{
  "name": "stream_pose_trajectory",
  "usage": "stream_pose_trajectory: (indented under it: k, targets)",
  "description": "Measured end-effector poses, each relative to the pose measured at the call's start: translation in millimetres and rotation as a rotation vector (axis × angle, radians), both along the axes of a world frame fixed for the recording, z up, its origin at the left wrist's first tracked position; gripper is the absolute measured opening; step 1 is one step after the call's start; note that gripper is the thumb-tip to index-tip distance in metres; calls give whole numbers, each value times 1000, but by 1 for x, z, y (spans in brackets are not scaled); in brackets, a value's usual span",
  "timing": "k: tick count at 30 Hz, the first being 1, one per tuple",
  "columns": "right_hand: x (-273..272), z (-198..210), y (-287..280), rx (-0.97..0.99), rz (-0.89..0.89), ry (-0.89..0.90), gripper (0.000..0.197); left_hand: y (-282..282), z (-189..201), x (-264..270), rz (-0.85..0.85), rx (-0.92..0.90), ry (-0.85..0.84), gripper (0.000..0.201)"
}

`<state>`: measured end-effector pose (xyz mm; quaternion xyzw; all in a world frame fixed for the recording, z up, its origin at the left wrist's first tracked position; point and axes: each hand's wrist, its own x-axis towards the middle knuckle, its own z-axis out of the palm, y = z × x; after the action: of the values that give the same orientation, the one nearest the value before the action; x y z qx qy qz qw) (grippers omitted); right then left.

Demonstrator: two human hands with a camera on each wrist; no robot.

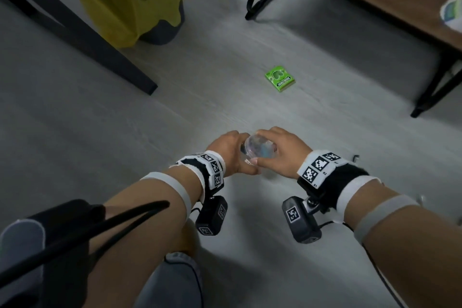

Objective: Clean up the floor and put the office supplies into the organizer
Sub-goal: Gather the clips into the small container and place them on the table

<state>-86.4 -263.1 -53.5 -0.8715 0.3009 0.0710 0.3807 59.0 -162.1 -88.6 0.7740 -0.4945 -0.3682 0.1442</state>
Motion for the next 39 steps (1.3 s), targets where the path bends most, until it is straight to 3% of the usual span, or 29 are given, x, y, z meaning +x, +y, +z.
stream_pose_trajectory:
  k: [3,6,8,10,13,15,17,21,27,29,31,33,39]
  targets:
    - [-13,-9,-4,57,-41,-61,72,2,-10,3,-17,11,0,62]
    - [-23,-27,-6,87,-307,-103,69,5,-20,7,30,-17,23,85]
    - [-33,-42,0,76,-439,-44,65,6,-23,7,44,-15,69,87]
    - [-46,-59,9,33,-421,54,66,6,-25,4,68,-27,141,86]
    - [-64,-74,19,-83,-295,356,87,3,-24,-2,115,-67,263,85]
    - [-67,-74,21,-109,-302,419,98,2,-22,-6,138,-103,368,81]
    - [-64,-73,19,-80,-343,246,106,0,-16,-13,160,-113,471,78]
    - [-47,-61,17,217,-341,-158,105,-7,-11,-26,211,-72,607,76]
    - [-52,-49,13,314,-481,-299,76,-18,-2,-30,254,2,632,87]
    - [-58,-51,11,305,-521,-273,72,-21,5,-33,362,21,656,74]
    - [-63,-51,10,301,-526,-226,68,-30,17,-36,578,-13,851,35]
    - [-63,-51,11,292,-507,-205,67,-39,32,-39,759,-75,1056,11]
    - [-60,-43,12,256,-473,-199,72,-54,50,-54,783,-256,1070,15]
